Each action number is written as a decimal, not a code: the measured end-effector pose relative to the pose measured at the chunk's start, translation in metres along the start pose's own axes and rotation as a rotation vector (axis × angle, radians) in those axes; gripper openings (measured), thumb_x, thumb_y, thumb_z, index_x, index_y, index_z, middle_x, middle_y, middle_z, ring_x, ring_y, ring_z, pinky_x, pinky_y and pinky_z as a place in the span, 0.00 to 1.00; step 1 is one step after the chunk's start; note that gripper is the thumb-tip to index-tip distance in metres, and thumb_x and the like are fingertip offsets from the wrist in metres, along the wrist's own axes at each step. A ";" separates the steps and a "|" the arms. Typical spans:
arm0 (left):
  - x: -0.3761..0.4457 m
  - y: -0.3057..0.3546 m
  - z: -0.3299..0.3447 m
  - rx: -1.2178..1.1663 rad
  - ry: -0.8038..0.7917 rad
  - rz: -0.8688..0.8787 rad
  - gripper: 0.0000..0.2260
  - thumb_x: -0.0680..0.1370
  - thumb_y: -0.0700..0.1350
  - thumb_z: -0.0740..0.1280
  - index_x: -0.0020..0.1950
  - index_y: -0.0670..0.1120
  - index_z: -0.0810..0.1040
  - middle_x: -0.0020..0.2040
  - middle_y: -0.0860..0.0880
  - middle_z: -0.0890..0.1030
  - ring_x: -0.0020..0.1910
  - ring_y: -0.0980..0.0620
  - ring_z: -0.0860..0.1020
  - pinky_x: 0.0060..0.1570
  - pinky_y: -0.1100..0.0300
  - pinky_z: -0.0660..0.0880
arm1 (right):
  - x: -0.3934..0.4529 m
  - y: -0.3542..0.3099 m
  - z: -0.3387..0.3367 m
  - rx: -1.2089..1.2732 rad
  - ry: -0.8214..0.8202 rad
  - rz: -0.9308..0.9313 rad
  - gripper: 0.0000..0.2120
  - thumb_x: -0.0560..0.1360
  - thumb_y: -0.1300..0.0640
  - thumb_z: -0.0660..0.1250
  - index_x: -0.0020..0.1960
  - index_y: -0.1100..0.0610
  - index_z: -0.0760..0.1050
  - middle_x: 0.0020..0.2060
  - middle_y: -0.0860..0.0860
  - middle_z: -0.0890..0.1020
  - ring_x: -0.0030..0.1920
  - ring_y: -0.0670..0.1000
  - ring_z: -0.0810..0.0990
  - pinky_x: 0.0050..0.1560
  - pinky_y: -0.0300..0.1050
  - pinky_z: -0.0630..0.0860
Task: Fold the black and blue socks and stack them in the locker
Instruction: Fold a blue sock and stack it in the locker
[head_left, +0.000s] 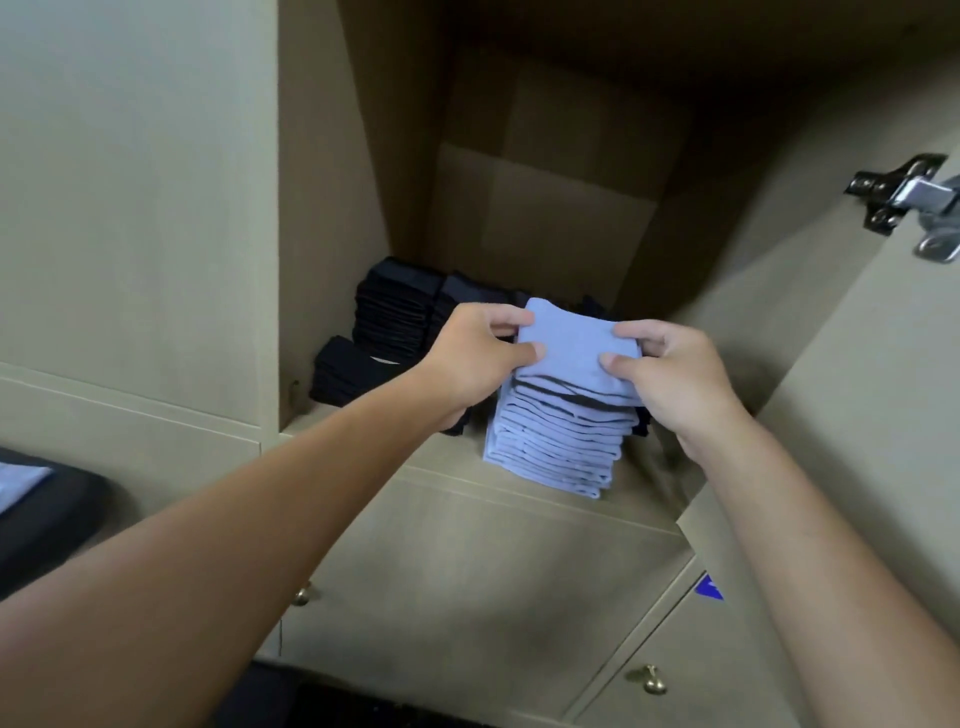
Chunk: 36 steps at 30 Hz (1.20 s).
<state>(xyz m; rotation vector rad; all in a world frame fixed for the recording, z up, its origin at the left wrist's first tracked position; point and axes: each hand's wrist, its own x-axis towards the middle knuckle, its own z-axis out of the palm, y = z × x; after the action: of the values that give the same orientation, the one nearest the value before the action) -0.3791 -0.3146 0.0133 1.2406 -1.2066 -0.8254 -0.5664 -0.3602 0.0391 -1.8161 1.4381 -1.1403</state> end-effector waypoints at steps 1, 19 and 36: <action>0.001 -0.002 0.002 0.028 -0.005 -0.009 0.21 0.77 0.39 0.74 0.70 0.42 0.78 0.67 0.47 0.79 0.67 0.53 0.76 0.64 0.59 0.73 | 0.002 0.004 0.000 -0.018 -0.009 0.004 0.19 0.75 0.61 0.74 0.64 0.54 0.79 0.53 0.50 0.84 0.53 0.52 0.83 0.62 0.52 0.79; 0.002 -0.010 0.006 0.600 -0.103 0.002 0.21 0.82 0.52 0.67 0.73 0.45 0.75 0.68 0.45 0.78 0.74 0.43 0.65 0.70 0.54 0.64 | 0.001 0.026 0.013 -0.434 -0.229 0.044 0.24 0.80 0.46 0.68 0.72 0.51 0.70 0.74 0.54 0.65 0.74 0.57 0.61 0.74 0.52 0.62; -0.023 -0.006 -0.043 0.626 0.034 0.264 0.07 0.81 0.50 0.68 0.56 0.51 0.83 0.53 0.58 0.83 0.52 0.58 0.77 0.49 0.66 0.71 | -0.022 0.001 0.014 -0.345 0.020 -0.256 0.11 0.78 0.49 0.70 0.60 0.48 0.79 0.62 0.45 0.76 0.70 0.50 0.64 0.70 0.49 0.63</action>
<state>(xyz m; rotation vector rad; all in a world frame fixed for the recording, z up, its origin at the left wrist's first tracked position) -0.3418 -0.2829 0.0063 1.5317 -1.6262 -0.2265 -0.5563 -0.3404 0.0257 -2.2874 1.5196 -1.0821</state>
